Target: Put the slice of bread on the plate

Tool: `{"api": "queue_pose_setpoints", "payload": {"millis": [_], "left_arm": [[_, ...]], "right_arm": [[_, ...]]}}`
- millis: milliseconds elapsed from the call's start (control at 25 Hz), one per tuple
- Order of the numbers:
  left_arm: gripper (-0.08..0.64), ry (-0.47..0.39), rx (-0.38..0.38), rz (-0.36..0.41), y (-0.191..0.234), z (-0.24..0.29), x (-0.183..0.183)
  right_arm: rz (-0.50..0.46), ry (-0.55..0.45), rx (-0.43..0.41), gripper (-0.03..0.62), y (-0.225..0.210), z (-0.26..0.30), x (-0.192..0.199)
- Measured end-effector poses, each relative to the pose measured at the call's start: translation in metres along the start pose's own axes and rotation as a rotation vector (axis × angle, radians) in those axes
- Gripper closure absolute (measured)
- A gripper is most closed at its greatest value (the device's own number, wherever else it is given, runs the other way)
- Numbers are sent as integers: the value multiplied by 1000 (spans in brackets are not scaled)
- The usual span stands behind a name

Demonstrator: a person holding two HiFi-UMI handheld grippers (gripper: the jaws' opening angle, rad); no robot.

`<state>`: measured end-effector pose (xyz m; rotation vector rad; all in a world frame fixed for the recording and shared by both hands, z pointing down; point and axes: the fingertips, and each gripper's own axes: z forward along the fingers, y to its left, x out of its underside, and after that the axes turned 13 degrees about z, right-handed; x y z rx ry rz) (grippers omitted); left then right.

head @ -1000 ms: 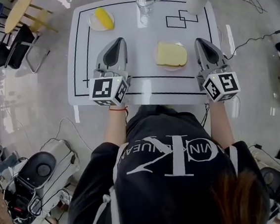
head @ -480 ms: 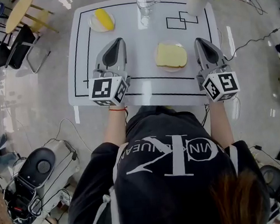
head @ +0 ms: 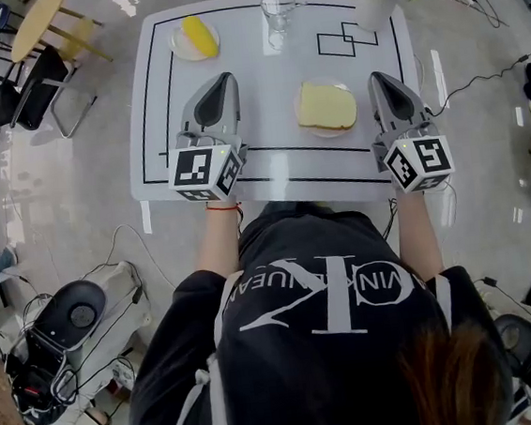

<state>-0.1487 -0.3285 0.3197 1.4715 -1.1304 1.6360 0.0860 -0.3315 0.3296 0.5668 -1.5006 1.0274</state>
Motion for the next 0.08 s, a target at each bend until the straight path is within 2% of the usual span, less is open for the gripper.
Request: {"api": "queue_pose_setpoints", "payload": {"millis": [80], "left_arm": [[558, 2, -3, -1, 1, 1, 1]], "right_arm": [[2, 1, -1, 591, -1, 1, 1]]}}
